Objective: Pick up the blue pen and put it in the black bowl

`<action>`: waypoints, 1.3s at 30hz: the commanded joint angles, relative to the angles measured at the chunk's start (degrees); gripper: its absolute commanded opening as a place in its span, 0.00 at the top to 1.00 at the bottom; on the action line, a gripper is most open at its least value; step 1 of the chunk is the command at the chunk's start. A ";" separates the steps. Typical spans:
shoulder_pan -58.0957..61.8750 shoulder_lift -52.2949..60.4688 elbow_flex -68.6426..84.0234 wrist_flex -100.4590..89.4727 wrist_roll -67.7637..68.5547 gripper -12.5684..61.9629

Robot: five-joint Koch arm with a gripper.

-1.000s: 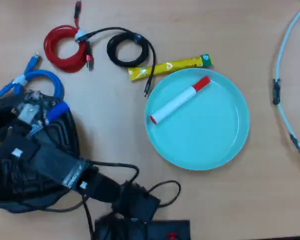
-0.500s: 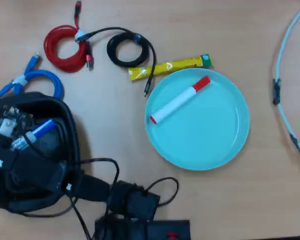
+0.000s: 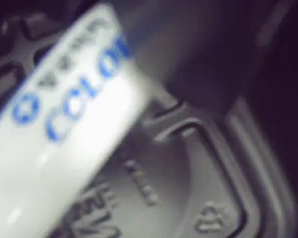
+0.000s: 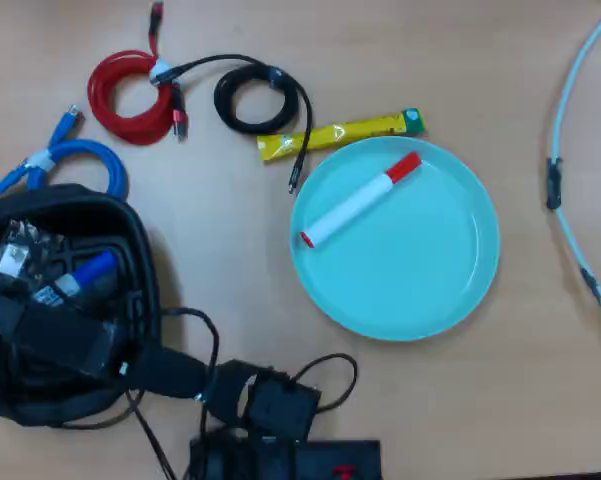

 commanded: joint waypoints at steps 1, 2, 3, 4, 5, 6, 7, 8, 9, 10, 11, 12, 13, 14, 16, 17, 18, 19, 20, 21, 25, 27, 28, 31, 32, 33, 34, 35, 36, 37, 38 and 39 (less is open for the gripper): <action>-0.18 0.79 -4.22 -1.67 0.97 0.92; 0.00 0.79 -4.13 -1.67 0.97 0.92; 0.00 0.79 -4.22 -1.76 0.97 0.92; 0.18 0.79 -4.22 -1.76 0.97 0.92; 0.35 0.79 -4.22 -1.85 0.97 0.92; 0.62 0.79 -4.22 -1.85 0.97 0.92; 0.70 0.79 -4.31 -1.85 0.97 0.92; 0.70 0.79 -4.31 -1.85 0.70 0.92; 0.70 0.79 -4.48 -1.85 0.35 0.92; 0.70 0.79 -4.57 -1.93 0.26 0.92; 0.70 0.97 -4.57 -2.11 0.18 0.92; 0.70 1.14 -4.57 -2.46 0.18 0.91; 0.62 1.23 -4.66 -2.55 -0.09 0.90; 0.62 1.23 -4.66 -2.55 -0.53 0.88; 0.62 1.32 -4.66 -2.55 -0.70 0.82; 0.62 1.32 -4.57 -2.20 -0.70 0.79; 0.62 1.32 -4.48 -1.93 -0.62 0.75; 0.62 1.32 -4.48 -1.93 -0.26 0.71; 0.62 1.32 -4.48 -1.85 -0.09 0.66; 0.62 1.32 -4.48 -1.85 0.00 0.61; 0.62 1.23 -4.39 -1.67 0.88 0.42; 0.62 1.32 -4.39 -1.67 1.14 0.32; 0.62 1.32 -4.39 -1.58 1.23 0.27; 0.62 1.32 -4.48 -1.58 1.32 0.15; 0.62 1.49 -4.48 -1.58 1.23 0.11; 0.62 1.58 -4.48 -1.67 1.23 0.08; 0.62 1.76 -4.57 -1.67 1.05 0.06; 0.62 2.29 -4.66 -1.67 0.88 0.06; 0.70 3.34 -4.66 -1.67 0.70 0.06; 0.79 4.39 -4.66 -1.58 0.62 0.06; 1.14 5.45 -4.66 -1.58 0.62 0.06; 1.93 6.50 -4.57 -1.14 0.53 0.06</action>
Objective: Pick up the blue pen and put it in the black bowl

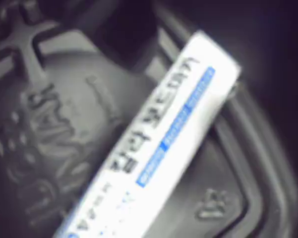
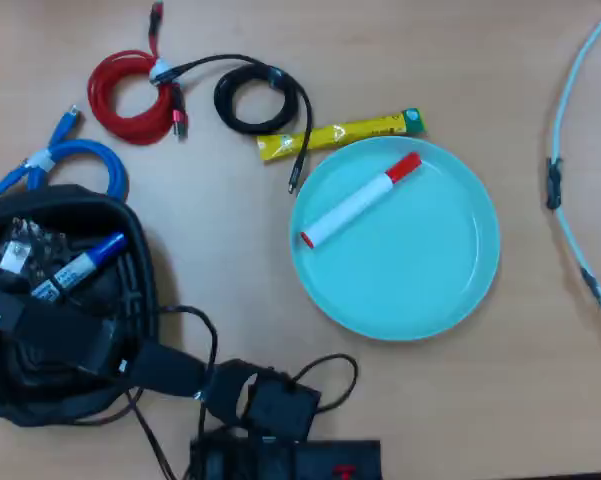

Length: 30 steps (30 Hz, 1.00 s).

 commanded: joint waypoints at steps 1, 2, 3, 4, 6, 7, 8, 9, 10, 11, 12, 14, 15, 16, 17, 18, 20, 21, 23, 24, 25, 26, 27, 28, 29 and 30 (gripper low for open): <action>1.58 7.73 -4.48 0.79 0.44 0.06; 2.29 9.14 -4.48 2.02 0.00 0.06; 2.81 10.55 -4.48 3.08 -0.97 0.06; 3.43 11.95 -4.48 3.78 -2.29 0.06; 5.01 14.50 -4.39 4.48 -5.71 0.06; 5.98 15.38 -4.39 4.83 -7.38 0.06; 6.94 16.08 -4.31 5.10 -8.88 0.06; 7.91 16.44 -4.31 5.27 -10.63 0.06; 8.96 16.61 -4.22 5.63 -12.39 0.06; 10.20 16.87 -4.31 5.98 -13.97 0.06; 11.69 17.49 -4.39 6.24 -15.38 0.06; 15.47 19.60 -4.22 6.68 -18.19 0.06; 17.40 20.65 -3.87 6.68 -19.86 0.06; 19.51 21.36 -3.87 6.68 -21.80 0.06; 21.80 21.36 -4.04 6.68 -23.82 0.06; 24.17 21.36 -4.04 6.59 -26.02 0.06; 28.04 21.36 -4.13 6.24 -30.50 0.06; 29.62 21.36 -4.13 6.06 -32.34 0.06; 32.70 21.27 -4.22 6.06 -35.24 0.06; 34.28 21.27 -4.13 6.06 -36.12 0.06; 35.68 21.27 -3.96 6.06 -36.65 0.06; 37.00 21.27 -3.78 6.24 -37.00 0.06; 38.14 21.27 -3.60 6.68 -37.18 0.06; 39.29 21.27 -3.25 6.94 -37.35 0.06; 40.25 21.36 -2.46 7.47 -37.44 0.06; 40.96 21.45 -1.41 7.91 -37.71 0.06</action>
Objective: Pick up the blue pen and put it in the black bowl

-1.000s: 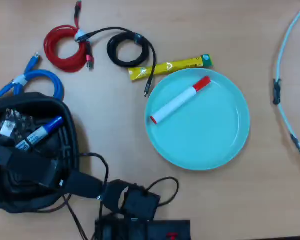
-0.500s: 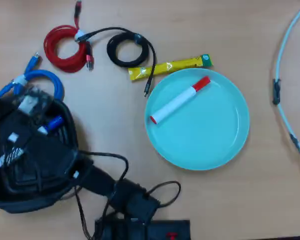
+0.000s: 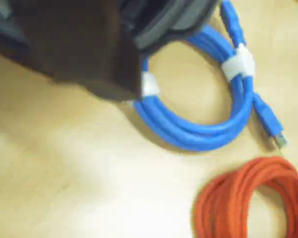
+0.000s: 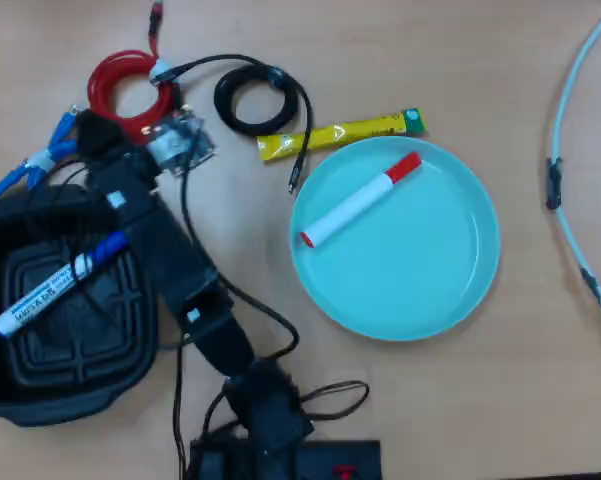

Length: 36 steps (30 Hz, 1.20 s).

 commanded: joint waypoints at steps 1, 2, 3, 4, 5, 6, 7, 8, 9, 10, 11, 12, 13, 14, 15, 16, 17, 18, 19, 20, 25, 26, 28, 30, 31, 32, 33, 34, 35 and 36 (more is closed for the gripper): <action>1.85 5.45 -0.44 2.29 -1.58 0.06; 2.20 5.71 0.62 2.20 -1.67 0.06; 2.55 5.98 1.58 2.11 -1.85 0.06; 2.72 6.24 2.64 2.11 -1.93 0.06; 2.72 6.77 3.87 1.93 -2.11 0.06; 2.72 7.47 5.36 1.67 -2.11 0.06; 2.72 8.44 7.29 1.32 -2.02 0.06; 2.72 9.76 9.76 0.35 -2.02 0.06; 2.81 11.43 13.01 -1.05 -1.93 0.06; 2.81 13.62 17.23 -3.16 -1.93 0.06; 2.90 16.52 22.15 -6.06 -1.93 0.06; 2.90 19.69 27.86 -9.58 -1.93 0.06; 2.99 23.29 34.10 -13.54 -2.02 0.06; 3.16 27.07 40.34 -17.84 -2.11 0.06; 3.25 30.85 46.49 -21.88 -2.11 0.06; 3.25 34.37 52.29 -25.49 -2.11 0.06; 3.52 37.71 57.66 -28.56 -2.02 0.06; 3.87 40.78 62.67 -31.20 -1.76 0.06; 4.13 43.68 67.41 -33.66 -1.49 0.06; 4.57 46.49 71.89 -36.21 -1.23 0.06; 8.88 59.50 92.02 -49.13 2.72 0.06; 10.02 61.61 95.71 -51.50 4.31 0.06; 12.92 65.04 101.69 -55.20 6.15 0.06; 15.47 67.24 106.08 -57.22 6.68 0.06; 16.52 68.12 107.93 -57.39 6.59 0.06; 17.49 68.73 109.78 -57.66 6.42 0.06; 18.54 69.26 111.53 -57.92 6.33 0.06; 19.51 69.70 113.12 -58.36 5.98 0.06; 20.65 69.79 114.79 -58.97 5.98 0.06; 21.62 69.87 116.72 -59.77 5.80 0.06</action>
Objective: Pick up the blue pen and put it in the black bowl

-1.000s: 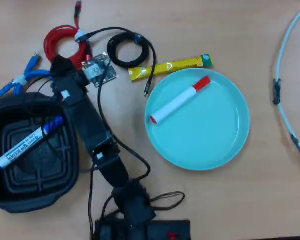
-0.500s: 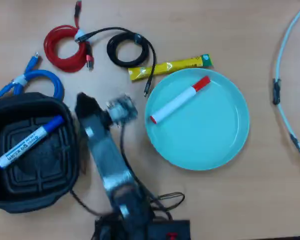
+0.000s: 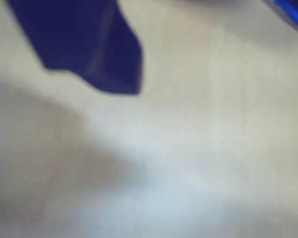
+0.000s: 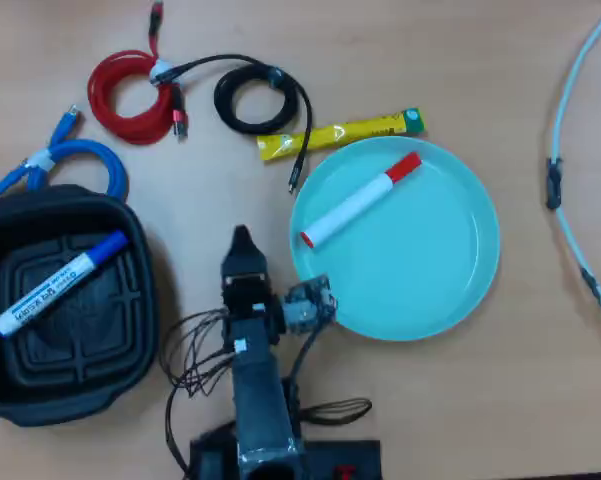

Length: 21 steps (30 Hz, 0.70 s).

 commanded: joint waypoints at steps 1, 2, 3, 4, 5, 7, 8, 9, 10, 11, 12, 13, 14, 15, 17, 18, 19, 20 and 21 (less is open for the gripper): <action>2.37 1.76 0.70 -5.71 -0.18 0.06; 3.34 1.93 2.90 -6.94 -0.26 0.06; 3.96 2.29 4.75 -8.35 -0.18 0.06; 4.31 2.72 6.50 -9.84 -0.09 0.06; 4.39 3.34 8.35 -11.16 -0.18 0.06; 4.39 5.19 11.16 -12.57 -0.18 0.06; 4.48 6.15 12.92 -12.74 -0.09 0.06; 4.48 7.12 14.59 -12.83 -0.18 0.06; 4.48 8.26 16.00 -12.92 -0.26 0.06; 4.48 8.35 16.79 -13.27 -0.26 0.06; 4.48 8.35 17.23 -13.80 -0.18 0.06; 4.31 8.35 17.67 -14.24 -0.18 0.06; 4.31 8.35 18.37 -14.59 -0.18 0.06; 4.22 8.35 19.16 -14.94 -0.18 0.06; 3.96 8.35 21.09 -16.08 -0.18 0.06; 3.87 8.35 22.24 -16.87 -0.18 0.06; 3.78 8.35 23.38 -17.75 -0.09 0.06; 3.78 8.35 24.52 -18.72 -0.09 0.06; 3.78 8.35 25.75 -19.51 -0.09 0.06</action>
